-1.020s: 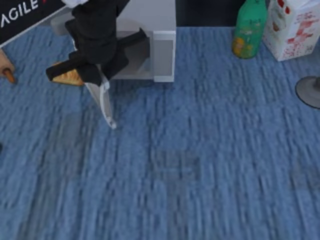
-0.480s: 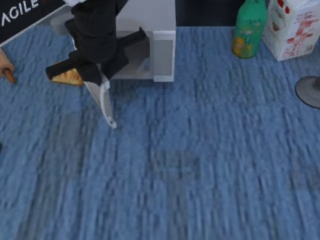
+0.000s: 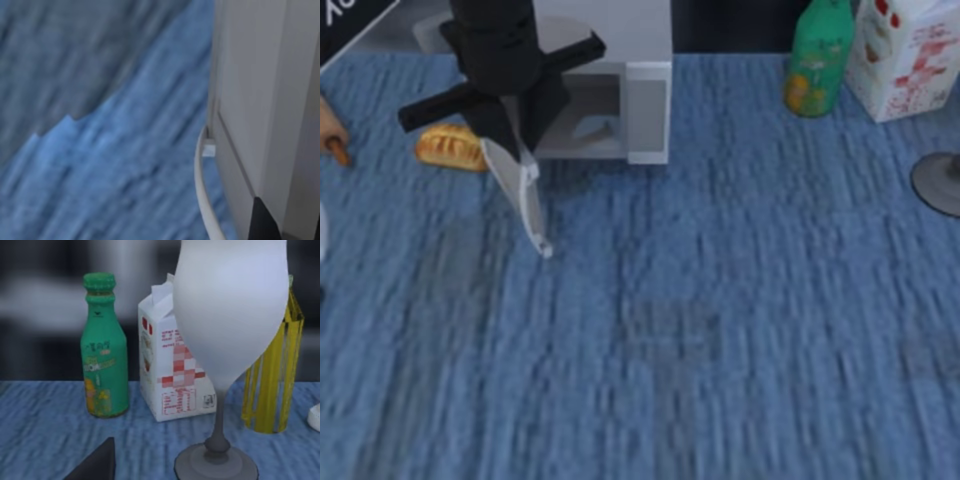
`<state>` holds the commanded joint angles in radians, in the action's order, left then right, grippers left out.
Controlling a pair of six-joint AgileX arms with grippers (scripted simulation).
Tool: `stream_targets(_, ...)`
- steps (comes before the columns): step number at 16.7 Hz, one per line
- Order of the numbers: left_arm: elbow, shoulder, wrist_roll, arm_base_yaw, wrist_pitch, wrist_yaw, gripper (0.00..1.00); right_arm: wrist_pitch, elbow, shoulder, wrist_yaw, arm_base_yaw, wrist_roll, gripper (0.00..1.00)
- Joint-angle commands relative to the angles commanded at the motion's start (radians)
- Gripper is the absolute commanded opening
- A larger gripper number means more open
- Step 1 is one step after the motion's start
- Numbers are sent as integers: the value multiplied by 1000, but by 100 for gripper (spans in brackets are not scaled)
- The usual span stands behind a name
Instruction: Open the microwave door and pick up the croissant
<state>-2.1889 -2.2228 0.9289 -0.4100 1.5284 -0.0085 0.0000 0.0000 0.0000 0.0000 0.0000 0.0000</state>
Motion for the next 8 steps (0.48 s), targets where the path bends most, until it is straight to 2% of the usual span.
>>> stream_targets(8,18,-5,-4,1,-14,12,0,0,0,0,0,0,0,100)
